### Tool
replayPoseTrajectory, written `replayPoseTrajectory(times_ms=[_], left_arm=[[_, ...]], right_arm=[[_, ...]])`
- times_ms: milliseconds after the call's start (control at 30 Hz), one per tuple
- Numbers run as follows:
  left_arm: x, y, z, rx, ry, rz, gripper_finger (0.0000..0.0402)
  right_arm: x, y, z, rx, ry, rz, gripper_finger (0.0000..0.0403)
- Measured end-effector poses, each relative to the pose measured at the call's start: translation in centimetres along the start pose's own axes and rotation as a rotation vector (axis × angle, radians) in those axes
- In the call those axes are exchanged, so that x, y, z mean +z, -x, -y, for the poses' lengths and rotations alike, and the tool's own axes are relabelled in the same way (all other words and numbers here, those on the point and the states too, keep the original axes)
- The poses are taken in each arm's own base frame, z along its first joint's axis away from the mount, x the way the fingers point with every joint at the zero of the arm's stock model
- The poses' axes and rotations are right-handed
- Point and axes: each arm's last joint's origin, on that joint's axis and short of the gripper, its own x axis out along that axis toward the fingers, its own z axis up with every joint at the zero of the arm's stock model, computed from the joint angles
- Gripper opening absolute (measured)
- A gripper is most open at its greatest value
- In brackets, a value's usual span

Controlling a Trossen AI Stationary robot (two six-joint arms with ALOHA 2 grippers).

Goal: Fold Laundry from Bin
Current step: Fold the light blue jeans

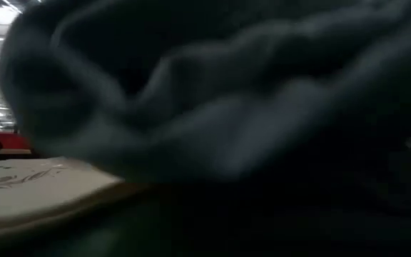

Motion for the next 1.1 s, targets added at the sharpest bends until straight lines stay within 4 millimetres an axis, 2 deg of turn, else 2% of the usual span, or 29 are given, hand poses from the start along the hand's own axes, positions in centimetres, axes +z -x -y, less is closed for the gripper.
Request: replayPoseTrajectory(times_ms=[167,533,767,1100], left_arm=[[0.0,-1.2,0.1,0.012,0.053,-0.008,0.0181],[0.2,-1.3,0.0,-0.025,0.152,-0.037,0.0181],[0.5,-1.5,-0.4,-0.042,0.175,-0.057,0.0181],[0.2,-1.4,-0.1,-0.046,0.214,-0.059,0.0181]], right_arm=[[-0.4,-0.6,1.1,-0.04,-0.069,-0.03,0.0023],[-1.2,-1.7,3.0,-0.063,-0.146,-0.073,0.0023],[-1.4,-1.8,3.2,-0.05,-0.15,-0.076,0.0023],[-1.3,-1.8,3.1,-0.022,-0.15,-0.068,0.0024]])
